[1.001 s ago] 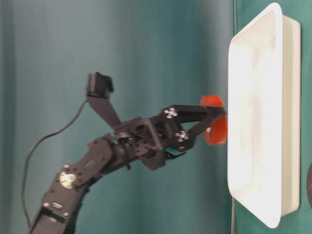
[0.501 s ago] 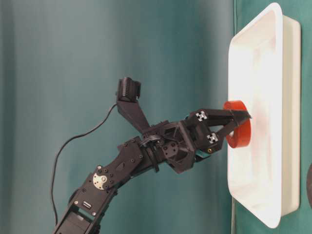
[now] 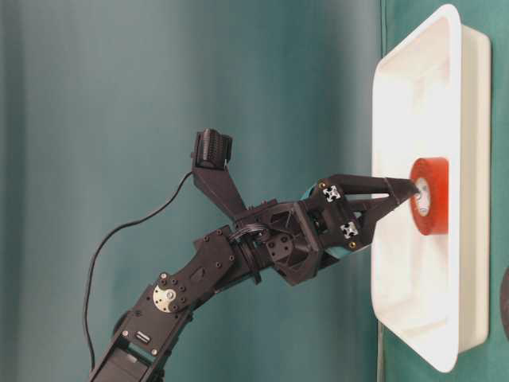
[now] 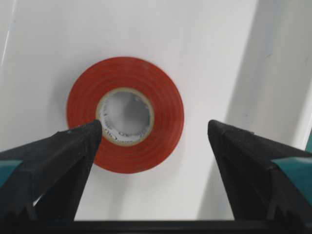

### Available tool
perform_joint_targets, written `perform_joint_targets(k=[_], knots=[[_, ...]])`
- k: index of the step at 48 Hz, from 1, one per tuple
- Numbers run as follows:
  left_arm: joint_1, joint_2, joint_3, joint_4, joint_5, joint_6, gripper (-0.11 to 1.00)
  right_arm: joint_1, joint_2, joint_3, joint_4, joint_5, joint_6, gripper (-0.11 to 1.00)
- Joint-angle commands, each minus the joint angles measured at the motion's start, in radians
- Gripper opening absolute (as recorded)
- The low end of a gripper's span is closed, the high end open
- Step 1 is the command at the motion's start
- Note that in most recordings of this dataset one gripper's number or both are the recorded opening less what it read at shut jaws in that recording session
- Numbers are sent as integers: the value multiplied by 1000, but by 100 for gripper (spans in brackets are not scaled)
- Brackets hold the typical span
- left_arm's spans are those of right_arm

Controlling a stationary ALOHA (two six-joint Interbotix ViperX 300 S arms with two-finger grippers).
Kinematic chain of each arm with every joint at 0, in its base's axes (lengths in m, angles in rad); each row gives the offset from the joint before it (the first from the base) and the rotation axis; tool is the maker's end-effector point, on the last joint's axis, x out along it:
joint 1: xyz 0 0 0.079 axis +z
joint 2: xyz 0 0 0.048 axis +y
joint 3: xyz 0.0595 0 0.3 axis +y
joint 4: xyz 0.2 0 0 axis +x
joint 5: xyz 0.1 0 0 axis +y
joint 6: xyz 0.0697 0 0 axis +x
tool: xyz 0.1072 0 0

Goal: Pick up the tape from a random location and place it into the white case.
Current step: 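Lower the red roll into the tray and open the left gripper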

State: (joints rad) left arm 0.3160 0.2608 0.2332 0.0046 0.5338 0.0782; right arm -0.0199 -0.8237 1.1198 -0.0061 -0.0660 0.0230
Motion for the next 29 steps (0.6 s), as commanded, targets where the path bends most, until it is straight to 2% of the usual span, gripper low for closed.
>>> perform_joint_targets(k=[1,29], knots=[[0,-28,-11,-2,-2,0,99,0,5,-29,0,-5,0,91],[0,-193,-74,0,138,2,99,0,5,-32,0,6,0,91]])
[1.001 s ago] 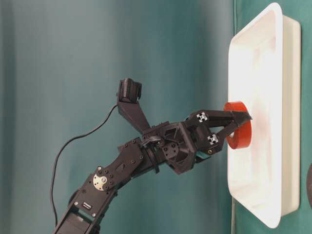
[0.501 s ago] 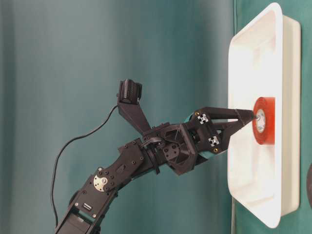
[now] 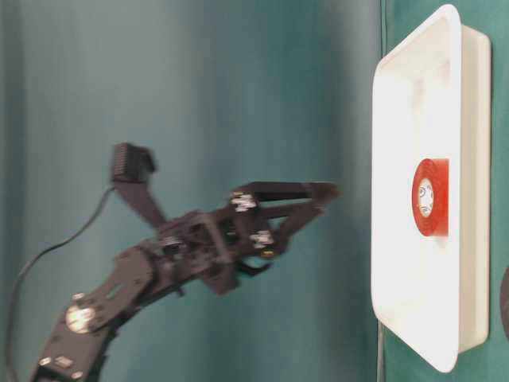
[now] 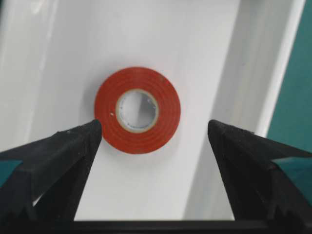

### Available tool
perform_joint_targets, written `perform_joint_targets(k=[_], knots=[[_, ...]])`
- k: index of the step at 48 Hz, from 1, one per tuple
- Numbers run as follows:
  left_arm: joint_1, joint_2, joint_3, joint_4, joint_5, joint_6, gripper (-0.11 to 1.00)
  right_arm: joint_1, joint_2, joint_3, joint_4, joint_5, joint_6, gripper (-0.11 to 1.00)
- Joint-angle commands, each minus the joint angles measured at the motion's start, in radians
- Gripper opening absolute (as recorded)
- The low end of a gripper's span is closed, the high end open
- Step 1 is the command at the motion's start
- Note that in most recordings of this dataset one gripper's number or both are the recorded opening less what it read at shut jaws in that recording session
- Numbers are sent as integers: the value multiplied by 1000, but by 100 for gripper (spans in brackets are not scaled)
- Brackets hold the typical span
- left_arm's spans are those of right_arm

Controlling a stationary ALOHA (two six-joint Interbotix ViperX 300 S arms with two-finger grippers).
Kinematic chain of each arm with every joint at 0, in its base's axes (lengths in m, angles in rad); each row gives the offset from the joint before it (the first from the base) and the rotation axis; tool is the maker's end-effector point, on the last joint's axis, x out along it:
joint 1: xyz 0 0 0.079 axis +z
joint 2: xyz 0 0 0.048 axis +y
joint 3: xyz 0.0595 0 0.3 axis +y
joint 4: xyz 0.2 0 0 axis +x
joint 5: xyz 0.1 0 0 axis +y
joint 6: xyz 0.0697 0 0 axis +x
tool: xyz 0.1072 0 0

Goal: Pick up the tape from a random location and place it into the white case.

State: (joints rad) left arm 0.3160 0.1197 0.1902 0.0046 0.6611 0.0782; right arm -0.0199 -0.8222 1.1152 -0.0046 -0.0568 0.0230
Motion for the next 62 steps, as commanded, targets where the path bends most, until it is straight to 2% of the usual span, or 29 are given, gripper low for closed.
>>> perform_joint_targets(k=[1,14,31,39,47,62], knots=[[2,-55,-31,0,12,3,99,-2,3,-28,-2,-3,0,91],[-11,-63,-21,2,12,-2,99,0,3,-28,-2,-3,0,91],[-179,-63,-14,0,11,2,98,0,3,-28,-2,-3,2,91],[-195,-83,0,0,11,2,98,0,3,-31,-2,-3,2,91],[-193,-156,64,0,-8,-2,98,0,-2,-32,2,9,3,91],[-196,-445,314,-2,-170,-3,98,0,-8,-37,2,21,3,91]])
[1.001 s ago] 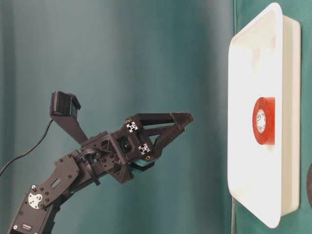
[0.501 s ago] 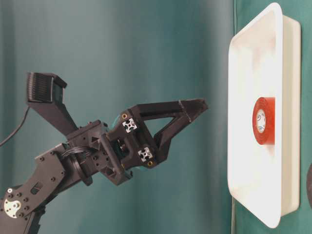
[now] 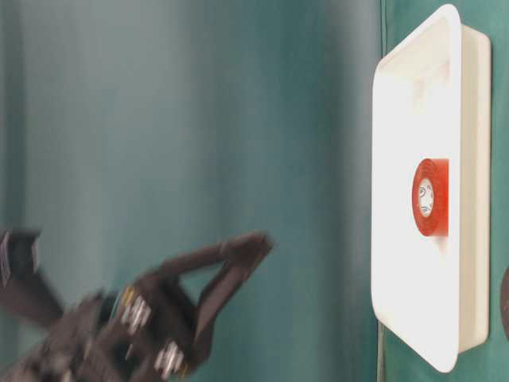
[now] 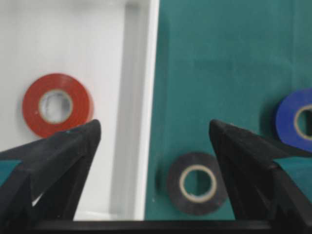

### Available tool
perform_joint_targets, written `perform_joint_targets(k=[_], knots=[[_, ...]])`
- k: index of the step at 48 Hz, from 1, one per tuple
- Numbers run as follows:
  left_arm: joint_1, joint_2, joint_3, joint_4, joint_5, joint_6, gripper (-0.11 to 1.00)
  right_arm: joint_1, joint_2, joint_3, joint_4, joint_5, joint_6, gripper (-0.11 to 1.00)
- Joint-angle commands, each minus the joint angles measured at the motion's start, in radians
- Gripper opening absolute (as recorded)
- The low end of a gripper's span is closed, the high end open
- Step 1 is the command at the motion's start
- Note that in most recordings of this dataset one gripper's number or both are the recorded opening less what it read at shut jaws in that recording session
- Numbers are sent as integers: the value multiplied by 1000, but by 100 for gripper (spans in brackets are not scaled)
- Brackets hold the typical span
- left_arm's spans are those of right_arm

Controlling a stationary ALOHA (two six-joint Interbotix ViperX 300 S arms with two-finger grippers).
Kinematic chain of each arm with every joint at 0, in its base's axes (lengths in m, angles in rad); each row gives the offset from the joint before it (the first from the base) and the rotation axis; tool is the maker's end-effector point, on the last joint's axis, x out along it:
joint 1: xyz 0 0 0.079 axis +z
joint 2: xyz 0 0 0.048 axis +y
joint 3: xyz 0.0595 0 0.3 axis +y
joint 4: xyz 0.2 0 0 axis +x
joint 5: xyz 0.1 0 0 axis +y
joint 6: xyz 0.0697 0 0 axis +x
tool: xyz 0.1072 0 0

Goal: Pick up the tape from a random location and place it into the white case.

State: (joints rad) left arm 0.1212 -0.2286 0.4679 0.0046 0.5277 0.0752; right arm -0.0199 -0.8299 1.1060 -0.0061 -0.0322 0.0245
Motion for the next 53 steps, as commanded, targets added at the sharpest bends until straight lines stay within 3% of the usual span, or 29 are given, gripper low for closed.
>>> perform_joint_targets(k=[1,25,53], knots=[[-2,-117,54,-2,-43,0,98,0,0,-28,3,-3,2,91],[0,-525,382,-3,-178,-5,98,0,3,-23,3,5,0,91],[-6,-698,686,-5,-410,-2,98,0,17,-18,3,20,0,91]])
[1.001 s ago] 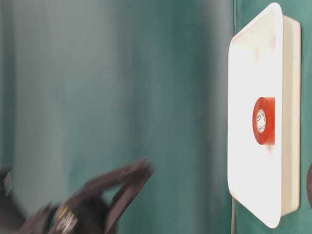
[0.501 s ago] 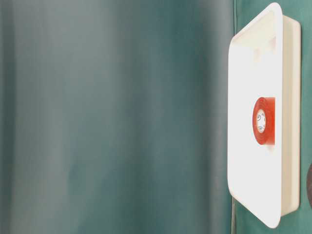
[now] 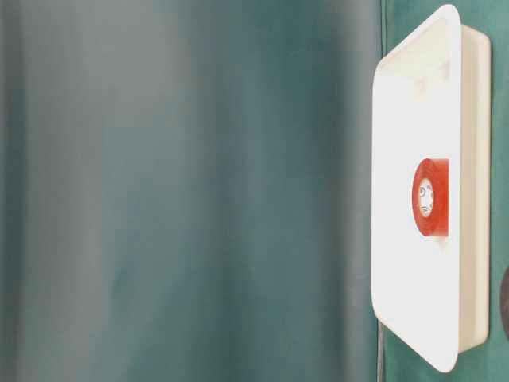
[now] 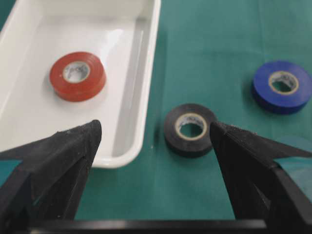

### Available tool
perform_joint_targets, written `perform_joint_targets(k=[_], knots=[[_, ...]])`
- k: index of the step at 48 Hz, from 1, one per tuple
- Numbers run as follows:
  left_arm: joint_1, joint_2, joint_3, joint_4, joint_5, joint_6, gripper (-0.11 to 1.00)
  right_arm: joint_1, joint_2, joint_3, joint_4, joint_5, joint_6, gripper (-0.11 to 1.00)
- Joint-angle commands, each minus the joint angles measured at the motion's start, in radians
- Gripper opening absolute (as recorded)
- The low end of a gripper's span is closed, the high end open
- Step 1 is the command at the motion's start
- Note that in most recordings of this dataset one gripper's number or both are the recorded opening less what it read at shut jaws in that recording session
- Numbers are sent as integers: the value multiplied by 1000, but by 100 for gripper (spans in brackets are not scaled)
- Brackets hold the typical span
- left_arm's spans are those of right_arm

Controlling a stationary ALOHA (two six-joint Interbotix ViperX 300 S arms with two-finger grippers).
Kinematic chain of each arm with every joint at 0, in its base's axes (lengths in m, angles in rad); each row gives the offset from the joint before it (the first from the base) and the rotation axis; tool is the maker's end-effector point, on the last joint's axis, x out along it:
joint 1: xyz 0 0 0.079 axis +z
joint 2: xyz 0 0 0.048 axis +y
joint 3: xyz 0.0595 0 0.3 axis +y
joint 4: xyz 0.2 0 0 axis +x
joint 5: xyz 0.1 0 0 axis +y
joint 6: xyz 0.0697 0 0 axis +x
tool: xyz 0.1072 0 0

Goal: Pick up the tape from a random location and place it into the white case.

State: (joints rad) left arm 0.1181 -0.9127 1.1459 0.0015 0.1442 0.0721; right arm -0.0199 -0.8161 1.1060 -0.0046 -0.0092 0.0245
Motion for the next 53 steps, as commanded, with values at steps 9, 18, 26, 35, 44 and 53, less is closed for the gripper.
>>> perform_joint_targets(k=[9,18,26,35,44,53], knots=[[-3,-34,31,-2,-31,0,98,0,6,-17,2,-5,2,91],[-3,-32,31,-2,-32,0,98,0,12,-17,2,-3,2,91],[-3,-34,31,-2,-29,-2,98,20,12,-18,3,-3,2,91],[-3,-34,29,-2,-29,-2,98,75,12,-18,6,18,5,91],[-3,-34,29,-2,-29,-2,98,126,12,-18,8,34,26,91],[-3,-32,29,-2,-31,-2,98,140,12,-20,5,40,26,91]])
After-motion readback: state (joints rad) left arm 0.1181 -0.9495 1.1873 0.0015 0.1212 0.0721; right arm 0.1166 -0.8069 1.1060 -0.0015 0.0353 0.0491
